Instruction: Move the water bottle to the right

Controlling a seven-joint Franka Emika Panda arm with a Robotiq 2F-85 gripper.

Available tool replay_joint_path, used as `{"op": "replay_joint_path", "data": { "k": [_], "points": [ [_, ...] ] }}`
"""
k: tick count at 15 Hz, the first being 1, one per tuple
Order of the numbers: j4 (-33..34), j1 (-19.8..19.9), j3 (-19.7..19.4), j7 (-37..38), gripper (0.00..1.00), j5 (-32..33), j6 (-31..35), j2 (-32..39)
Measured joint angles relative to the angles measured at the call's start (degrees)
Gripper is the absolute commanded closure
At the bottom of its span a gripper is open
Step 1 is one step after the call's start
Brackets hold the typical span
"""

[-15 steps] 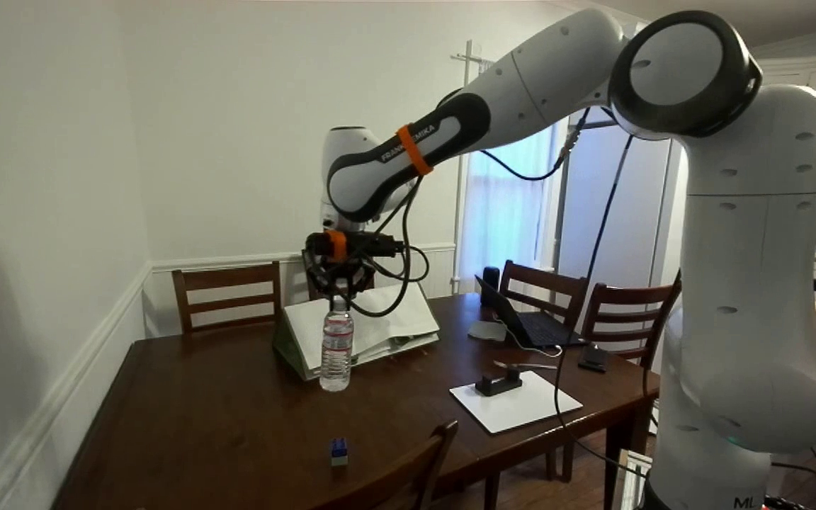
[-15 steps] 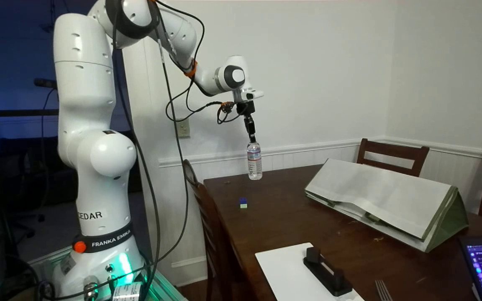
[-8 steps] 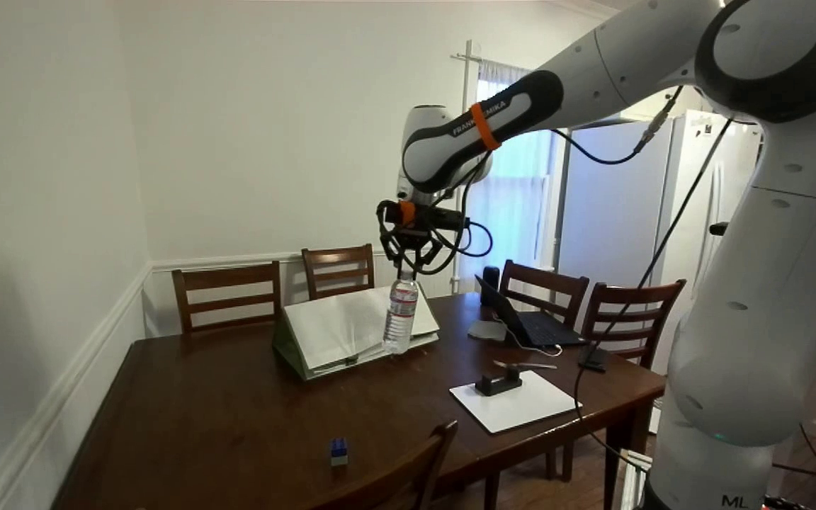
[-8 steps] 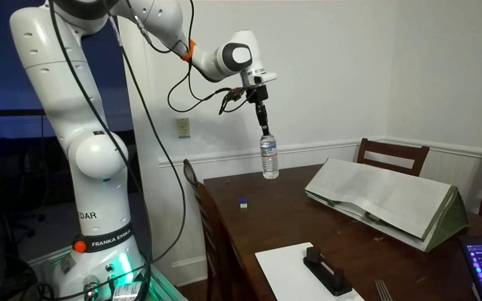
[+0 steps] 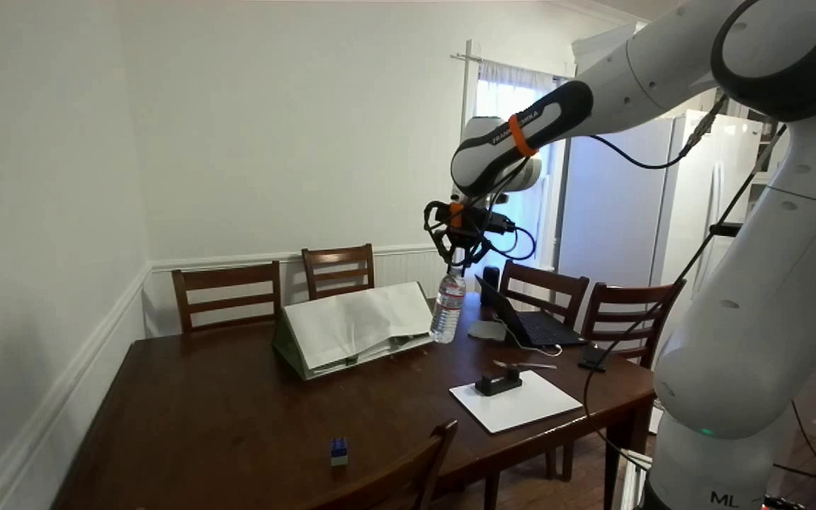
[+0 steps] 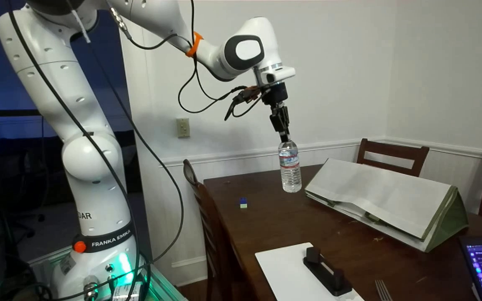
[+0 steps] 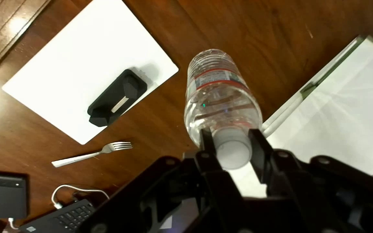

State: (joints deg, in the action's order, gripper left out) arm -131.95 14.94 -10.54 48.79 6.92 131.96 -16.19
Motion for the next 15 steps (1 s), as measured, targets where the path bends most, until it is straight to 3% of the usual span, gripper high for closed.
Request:
{"op": "replay_joint_path", "data": {
  "k": [3, 4, 9, 10, 15],
  "points": [
    [-0.4, 2.3, -2.4, -1.7, 0.88, -1.4, 2.8, 0.7],
    [-0.4, 2.8, -3.2, -2.3, 0.69, -2.1, 3.7, 1.1],
    [-0.2, 3.4, -4.5, -4.3, 0.69, -5.4, 5.1, 2.5],
    [-0.1, 3.4, -4.5, -4.3, 0.88, -5.4, 5.1, 2.6],
    [0.9, 3.7, -4.5, -3.0, 0.88, -5.5, 4.9, 5.3]
  ]
}}
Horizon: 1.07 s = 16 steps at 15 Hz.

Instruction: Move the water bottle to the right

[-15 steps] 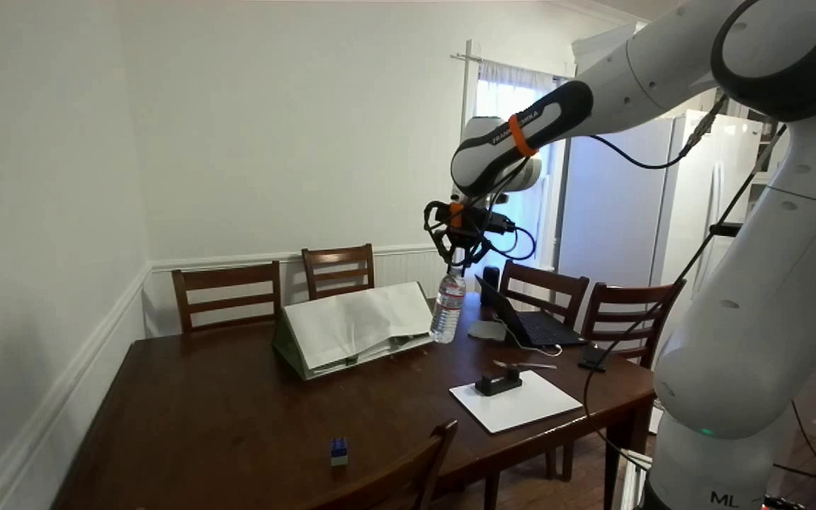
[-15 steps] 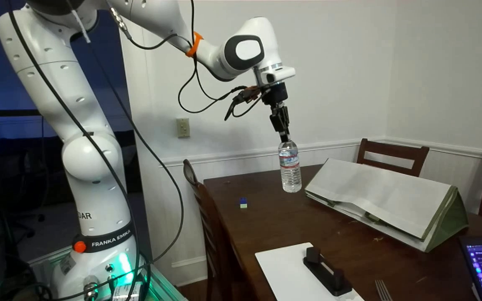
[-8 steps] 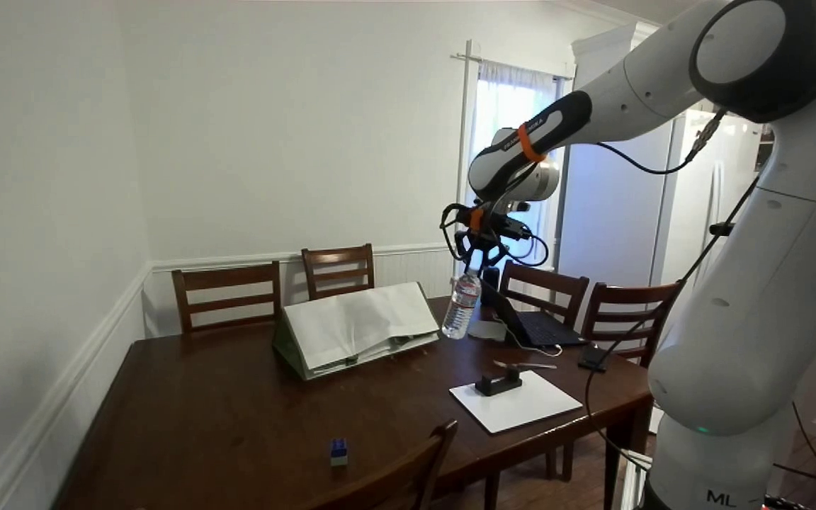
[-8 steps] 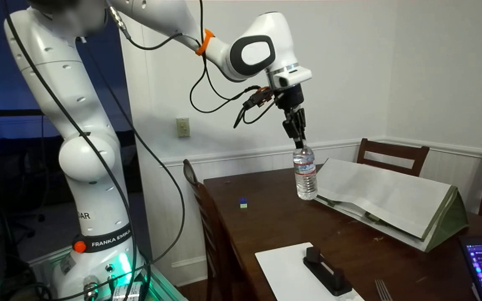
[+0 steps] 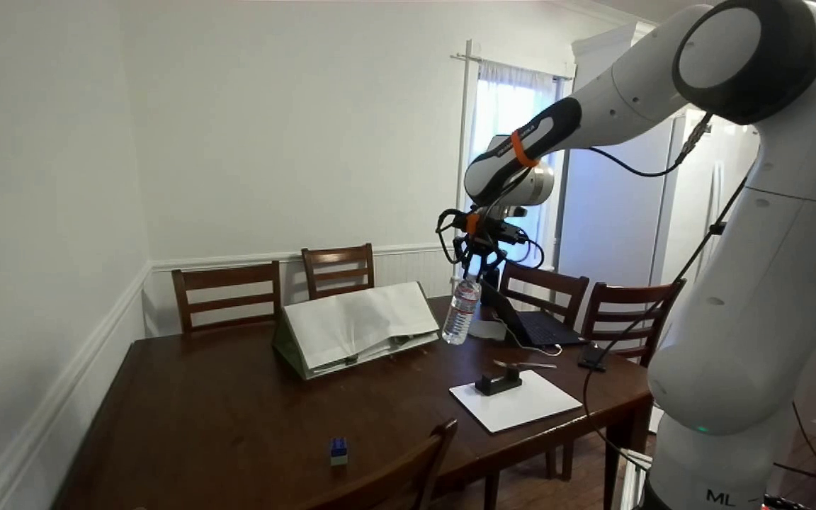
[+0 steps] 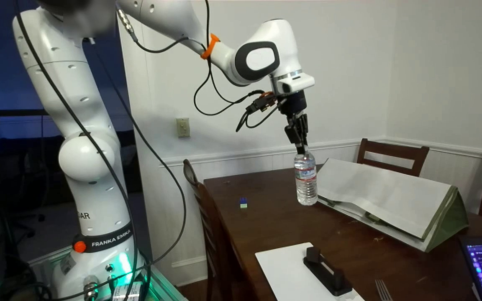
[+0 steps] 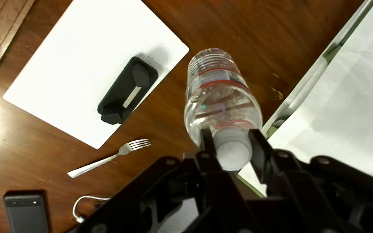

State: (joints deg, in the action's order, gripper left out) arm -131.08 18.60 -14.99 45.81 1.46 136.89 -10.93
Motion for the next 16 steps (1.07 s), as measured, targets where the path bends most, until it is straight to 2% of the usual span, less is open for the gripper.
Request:
{"op": "replay_joint_path", "data": {
  "k": [10, 16],
  "points": [
    [14.7, 1.1, -4.8, 3.0, 0.88, -5.3, -0.1, 20.1],
    [19.7, 1.4, -6.1, 3.8, 0.89, -8.5, 0.2, 28.8]
  ]
}}
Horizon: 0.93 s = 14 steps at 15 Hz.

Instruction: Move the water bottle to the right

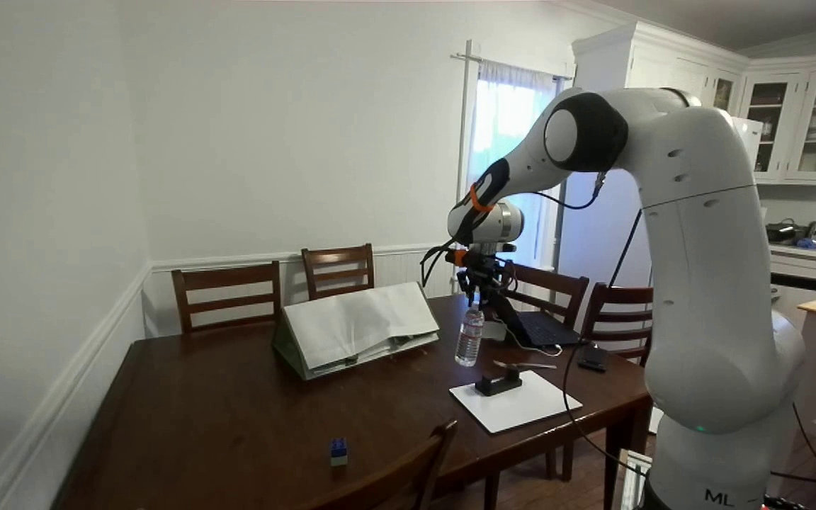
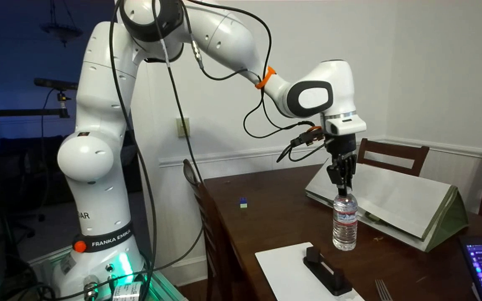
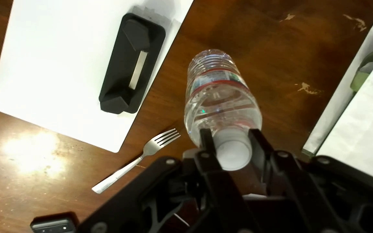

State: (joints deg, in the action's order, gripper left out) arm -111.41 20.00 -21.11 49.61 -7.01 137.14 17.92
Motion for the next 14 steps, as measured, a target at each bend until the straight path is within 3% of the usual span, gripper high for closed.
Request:
{"op": "replay_joint_path", "data": {
  "k": [6, 7, 8, 10, 14],
  "points": [
    [2.9, 0.1, -0.1, 0.1, 0.88, -2.4, 2.9, 5.6],
    [3.2, 0.1, -0.1, 0.1, 0.73, -2.5, 3.0, 6.2],
    [3.6, 0.1, -0.2, 0.2, 0.44, -2.5, 3.1, 6.8],
    [4.2, 0.1, -0.3, 0.5, 0.36, -2.5, 3.1, 7.6],
    [5.3, -0.7, -0.7, 0.5, 0.08, -2.2, 2.8, 6.8]
  ]
}}
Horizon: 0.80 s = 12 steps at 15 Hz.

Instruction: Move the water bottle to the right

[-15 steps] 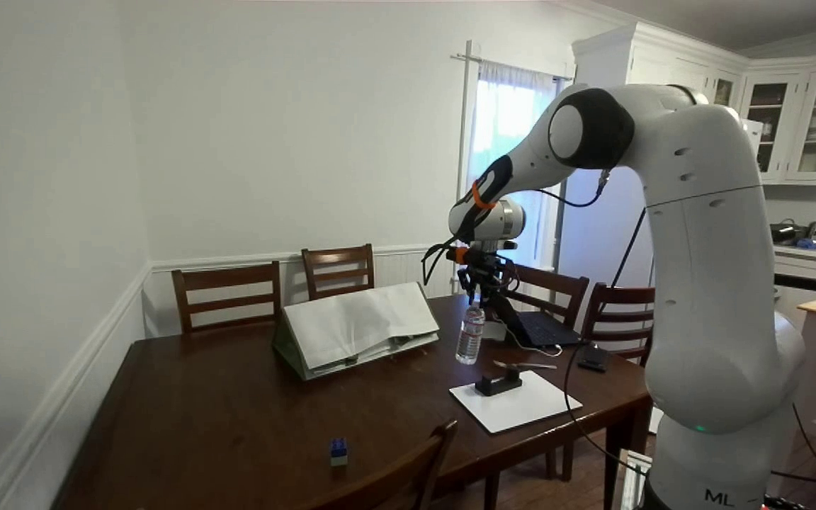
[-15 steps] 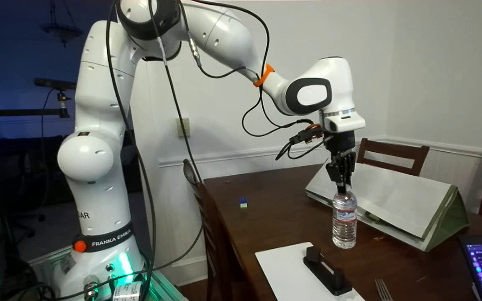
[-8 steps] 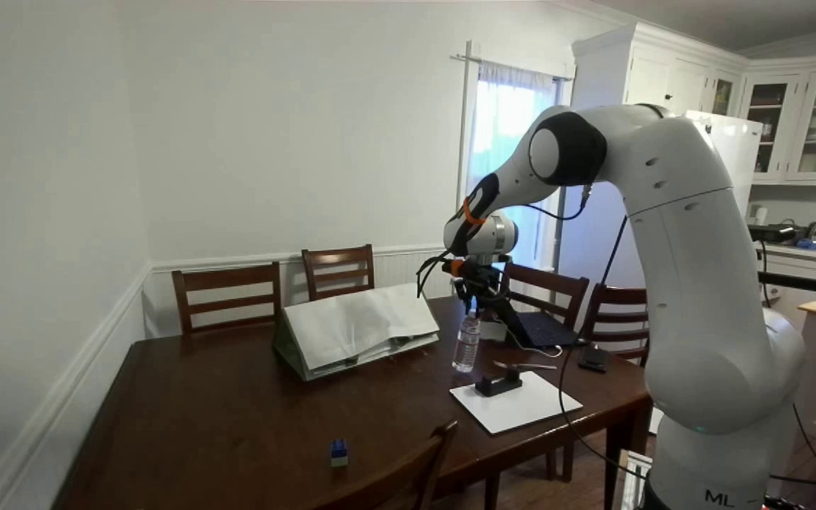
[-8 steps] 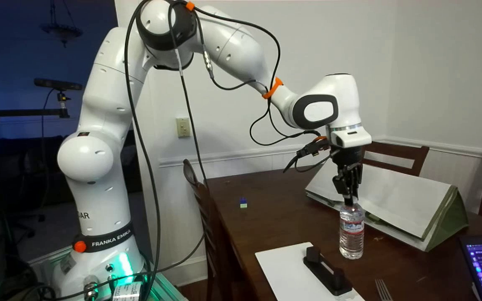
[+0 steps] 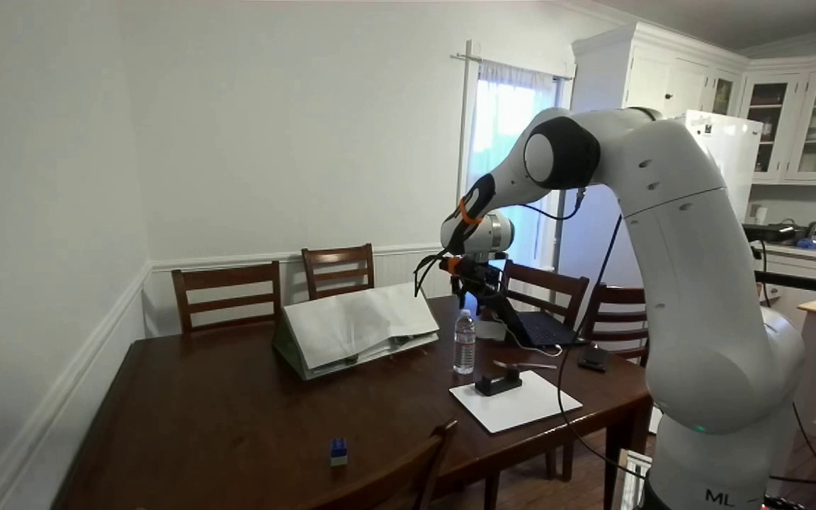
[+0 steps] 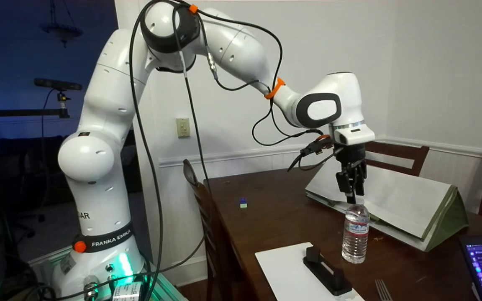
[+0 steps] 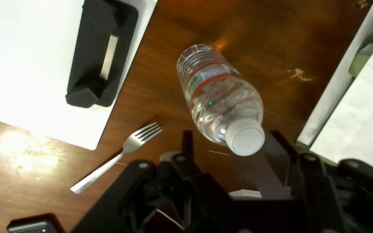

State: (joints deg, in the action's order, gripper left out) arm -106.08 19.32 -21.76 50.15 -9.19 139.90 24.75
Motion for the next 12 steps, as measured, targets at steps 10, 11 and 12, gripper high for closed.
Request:
{"op": "replay_joint_path", "data": {
  "k": [10, 11, 12],
  "points": [
    [-13.0, -8.2, 2.0, -3.1, 0.00, 24.0, -21.9, -22.5],
    [-13.7, -8.3, 3.0, -3.4, 0.00, 27.0, -23.5, -24.3],
    [-14.0, -8.2, 3.6, -3.3, 0.00, 27.4, -23.9, -25.2]
  ]
}}
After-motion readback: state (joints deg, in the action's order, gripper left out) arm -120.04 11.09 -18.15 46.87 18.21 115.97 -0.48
